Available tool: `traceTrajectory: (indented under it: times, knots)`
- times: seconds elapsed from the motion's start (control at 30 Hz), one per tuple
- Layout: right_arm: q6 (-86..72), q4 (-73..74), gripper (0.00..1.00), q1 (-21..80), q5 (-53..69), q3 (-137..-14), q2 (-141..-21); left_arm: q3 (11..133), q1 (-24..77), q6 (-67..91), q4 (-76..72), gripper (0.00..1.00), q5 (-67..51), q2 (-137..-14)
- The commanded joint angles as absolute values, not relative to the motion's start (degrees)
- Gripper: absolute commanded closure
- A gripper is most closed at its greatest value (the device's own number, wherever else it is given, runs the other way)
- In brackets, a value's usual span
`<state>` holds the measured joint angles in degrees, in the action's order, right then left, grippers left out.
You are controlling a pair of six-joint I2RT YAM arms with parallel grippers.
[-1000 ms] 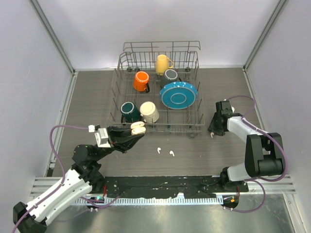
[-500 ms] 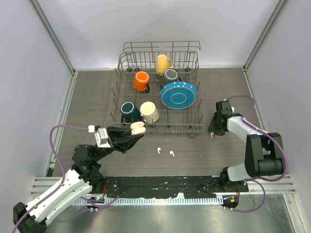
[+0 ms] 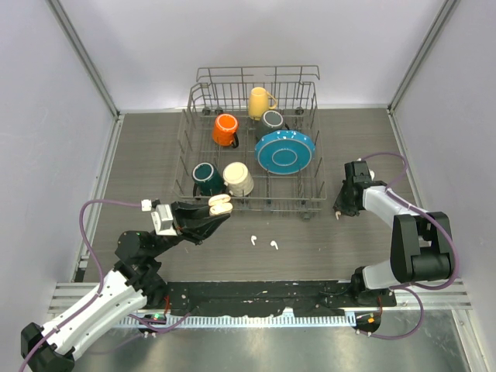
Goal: Insert the wireless bluetooth earbuds into the charging case
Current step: Pick up the earbud from the center of the board.
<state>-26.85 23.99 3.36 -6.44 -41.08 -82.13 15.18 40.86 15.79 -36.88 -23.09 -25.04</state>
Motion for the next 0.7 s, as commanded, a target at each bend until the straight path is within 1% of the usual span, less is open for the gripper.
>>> traceTrajectory:
  times: [0.0, 0.13, 0.2, 0.27, 0.33, 0.43, 0.47, 0.57, 0.67]
  knots:
    - [-26.46, 24.17, 0.75, 3.16, -6.77, -40.17, -82.26, 15.56, 40.78, 14.85, -38.23, 1.0, -22.33, -24.79]
    - [-27.5, 24.52, 0.78, 3.16, -8.17, -40.17, -81.65, 15.56, 40.87, 14.85, -37.97, 1.0, -22.32, -24.61]
    - [-30.22, 24.79, 0.81, 3.16, -8.44, -39.73, -80.86, 15.47, 40.87, 14.77, -38.23, 1.0, -22.06, -24.61]
    - [-32.42, 24.0, 0.8, 3.16, -8.26, -38.68, -80.07, 15.38, 40.78, 14.85, -38.41, 1.0, -21.97, -24.78]
    - [-35.59, 23.12, 0.76, 3.16, -8.17, -37.89, -79.63, 15.56, 40.87, 14.85, -38.67, 1.0, -22.06, -25.05]
    - [-36.65, 22.41, 0.73, 3.16, -8.78, -37.27, -79.63, 15.56, 40.87, 14.94, -38.58, 1.0, -22.15, -24.87]
    - [-36.48, 22.59, 0.69, 3.16, -8.88, -37.44, -79.72, 15.56, 40.87, 14.94, -38.5, 1.0, -22.15, -24.7]
    - [-34.9, 22.85, 0.62, 3.16, -8.79, -37.88, -80.07, 15.56, 40.87, 14.68, -37.71, 1.0, -21.97, -24.08]
    - [-33.14, 23.03, 0.62, 3.16, -8.17, -38.23, -80.16, 15.21, 40.78, 14.68, -37.62, 1.0, -21.8, -23.73]
